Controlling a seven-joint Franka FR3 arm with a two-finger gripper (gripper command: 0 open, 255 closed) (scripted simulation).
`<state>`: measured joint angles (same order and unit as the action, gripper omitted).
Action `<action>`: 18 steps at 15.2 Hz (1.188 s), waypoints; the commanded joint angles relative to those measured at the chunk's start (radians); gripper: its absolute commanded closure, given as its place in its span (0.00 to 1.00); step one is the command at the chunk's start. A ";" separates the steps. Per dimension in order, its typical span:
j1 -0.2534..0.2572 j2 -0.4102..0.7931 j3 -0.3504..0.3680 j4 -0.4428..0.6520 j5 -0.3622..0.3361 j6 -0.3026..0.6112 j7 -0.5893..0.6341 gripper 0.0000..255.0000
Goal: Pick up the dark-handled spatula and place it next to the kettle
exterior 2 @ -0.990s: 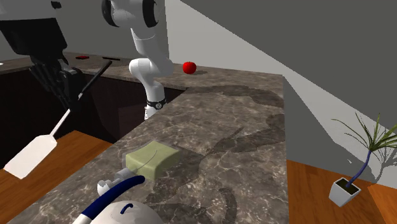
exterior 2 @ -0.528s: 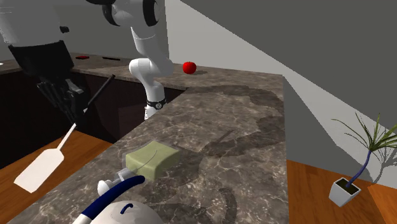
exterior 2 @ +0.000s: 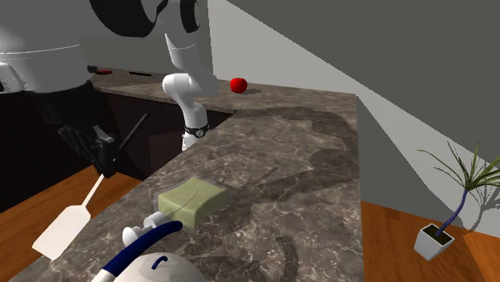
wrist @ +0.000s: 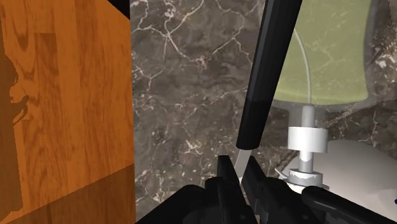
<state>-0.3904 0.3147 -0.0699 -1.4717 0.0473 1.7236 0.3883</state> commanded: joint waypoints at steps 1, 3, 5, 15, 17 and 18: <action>0.000 0.000 0.000 -0.026 0.000 0.026 -0.001 1.00; 0.001 0.001 0.000 -0.050 0.001 0.052 -0.001 1.00; 0.001 0.004 0.001 -0.074 0.001 0.078 -0.002 1.00; 0.002 0.029 0.002 -0.172 0.004 0.202 -0.007 1.00; 0.002 0.037 0.002 -0.189 0.005 0.226 -0.008 1.00; 0.002 0.041 0.002 -0.196 0.006 0.237 -0.008 1.00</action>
<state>-0.3880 0.3518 -0.0674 -1.6557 0.0524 1.9447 0.3822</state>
